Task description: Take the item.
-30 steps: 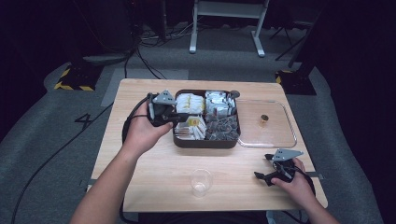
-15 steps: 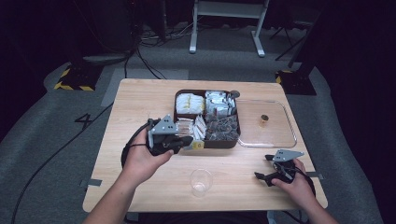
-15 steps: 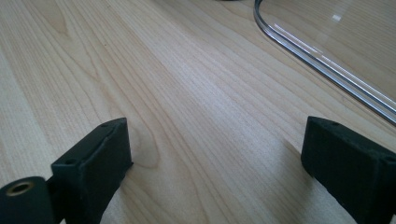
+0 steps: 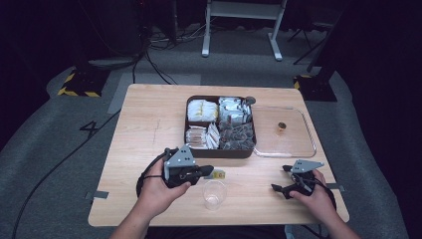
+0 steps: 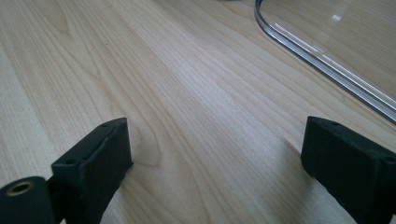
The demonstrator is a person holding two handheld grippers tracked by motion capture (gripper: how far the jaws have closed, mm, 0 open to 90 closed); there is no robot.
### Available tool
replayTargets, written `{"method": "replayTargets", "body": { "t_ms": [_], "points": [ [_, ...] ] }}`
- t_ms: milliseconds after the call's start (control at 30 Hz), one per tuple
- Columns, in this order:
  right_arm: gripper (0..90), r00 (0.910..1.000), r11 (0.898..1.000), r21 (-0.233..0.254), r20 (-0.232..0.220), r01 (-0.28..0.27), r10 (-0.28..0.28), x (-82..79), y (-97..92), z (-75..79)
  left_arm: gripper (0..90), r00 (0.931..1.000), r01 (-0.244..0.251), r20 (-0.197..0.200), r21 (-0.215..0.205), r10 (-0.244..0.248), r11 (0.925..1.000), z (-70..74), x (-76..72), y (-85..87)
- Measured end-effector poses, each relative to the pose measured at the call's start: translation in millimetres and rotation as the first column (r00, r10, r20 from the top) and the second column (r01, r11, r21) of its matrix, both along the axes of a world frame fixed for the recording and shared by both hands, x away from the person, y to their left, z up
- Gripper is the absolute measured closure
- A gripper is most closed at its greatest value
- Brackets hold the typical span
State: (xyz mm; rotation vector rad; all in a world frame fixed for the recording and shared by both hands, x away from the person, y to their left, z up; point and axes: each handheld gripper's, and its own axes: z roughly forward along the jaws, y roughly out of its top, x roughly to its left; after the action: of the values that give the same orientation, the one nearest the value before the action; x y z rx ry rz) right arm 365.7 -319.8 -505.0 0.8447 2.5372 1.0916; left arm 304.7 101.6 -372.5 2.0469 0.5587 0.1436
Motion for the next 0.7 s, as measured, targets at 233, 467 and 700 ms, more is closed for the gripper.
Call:
{"method": "replayTargets", "body": {
  "t_ms": [233,467,700],
  "points": [
    [8.6,1.0,1.0,0.0,0.0,0.001,-0.001,-0.2,0.0,0.0,90.0,0.999,0.045,-0.004,0.002,-0.045,0.999,-17.2,-7.1,-10.2],
    [8.6,1.0,1.0,0.0,0.0,0.001,-0.001,-0.6,-0.1,0.0,90.0,0.9972,0.071,-0.022,-0.001,-0.071,0.9975,-32.2,-8.9,-16.5],
    [8.6,1.0,1.0,0.0,0.0,-0.001,0.001,-0.6,-0.3,0.0,90.0,0.9957,0.08,-0.046,-0.01,-0.081,0.9967,-39.3,-7.8,-16.9]
  ]
}}
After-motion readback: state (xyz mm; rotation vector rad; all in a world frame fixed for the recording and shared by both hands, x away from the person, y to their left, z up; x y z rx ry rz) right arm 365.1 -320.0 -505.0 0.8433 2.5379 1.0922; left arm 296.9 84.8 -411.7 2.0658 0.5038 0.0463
